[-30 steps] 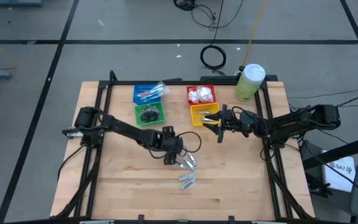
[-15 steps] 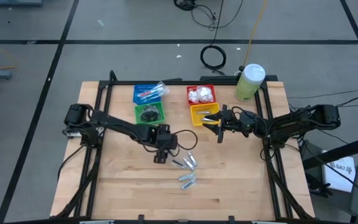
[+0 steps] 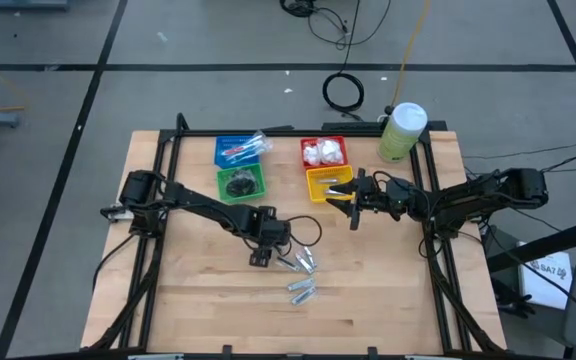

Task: Pick & Place Travel size toiletries
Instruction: Put the nail cutter into the yellow bin

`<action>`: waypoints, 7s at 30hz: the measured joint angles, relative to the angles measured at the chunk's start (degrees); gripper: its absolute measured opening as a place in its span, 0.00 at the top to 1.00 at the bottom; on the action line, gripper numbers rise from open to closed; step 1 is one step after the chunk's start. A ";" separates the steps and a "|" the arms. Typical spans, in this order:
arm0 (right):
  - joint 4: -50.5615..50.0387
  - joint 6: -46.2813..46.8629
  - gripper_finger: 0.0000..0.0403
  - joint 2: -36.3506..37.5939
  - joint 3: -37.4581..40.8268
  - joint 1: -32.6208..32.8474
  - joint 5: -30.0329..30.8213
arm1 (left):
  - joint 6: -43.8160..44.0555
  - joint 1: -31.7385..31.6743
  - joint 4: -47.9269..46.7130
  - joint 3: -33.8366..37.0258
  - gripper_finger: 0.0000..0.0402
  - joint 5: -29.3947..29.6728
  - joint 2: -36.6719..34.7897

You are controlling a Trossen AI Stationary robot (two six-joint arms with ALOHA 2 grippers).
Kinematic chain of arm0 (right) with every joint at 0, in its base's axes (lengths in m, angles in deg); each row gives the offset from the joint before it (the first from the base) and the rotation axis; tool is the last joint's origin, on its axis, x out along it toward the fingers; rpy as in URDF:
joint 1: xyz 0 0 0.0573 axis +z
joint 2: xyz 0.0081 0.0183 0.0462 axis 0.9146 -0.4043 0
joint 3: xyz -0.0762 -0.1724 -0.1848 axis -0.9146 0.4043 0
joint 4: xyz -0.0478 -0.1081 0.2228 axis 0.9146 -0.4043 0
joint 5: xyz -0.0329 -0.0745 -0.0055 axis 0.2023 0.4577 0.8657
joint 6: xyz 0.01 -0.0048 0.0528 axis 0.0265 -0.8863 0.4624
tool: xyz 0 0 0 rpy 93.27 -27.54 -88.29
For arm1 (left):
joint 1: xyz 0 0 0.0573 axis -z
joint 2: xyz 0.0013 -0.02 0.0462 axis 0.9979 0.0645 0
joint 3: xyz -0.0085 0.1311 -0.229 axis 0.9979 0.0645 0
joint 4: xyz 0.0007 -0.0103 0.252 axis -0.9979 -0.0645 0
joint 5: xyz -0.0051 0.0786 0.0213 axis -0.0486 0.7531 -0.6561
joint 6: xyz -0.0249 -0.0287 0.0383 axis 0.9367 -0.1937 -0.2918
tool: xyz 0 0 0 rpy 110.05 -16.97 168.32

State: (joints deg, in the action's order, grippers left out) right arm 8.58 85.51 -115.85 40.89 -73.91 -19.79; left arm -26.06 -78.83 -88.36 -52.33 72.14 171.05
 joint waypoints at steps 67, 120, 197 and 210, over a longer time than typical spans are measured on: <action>2.47 8.07 0.54 -20.50 -16.79 3.50 -3.29 | -31.12 5.67 25.63 0.31 0.91 50.70 -9.73; -2.83 1.20 0.95 -20.24 -17.08 2.85 -4.84 | 5.81 9.67 -0.04 -18.81 0.34 20.91 -11.08; -17.31 2.97 0.55 -3.56 -5.35 -2.26 15.01 | 6.52 7.22 63.32 25.73 0.44 -1.90 -11.00; -17.01 3.45 0.55 -3.56 -5.35 -2.26 14.98 | 5.48 5.93 61.61 25.71 0.44 -5.40 -2.85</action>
State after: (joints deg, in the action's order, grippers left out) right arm -8.43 88.96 -119.41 35.54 -76.17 -4.81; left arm -20.58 -72.90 -26.75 -26.63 66.74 168.20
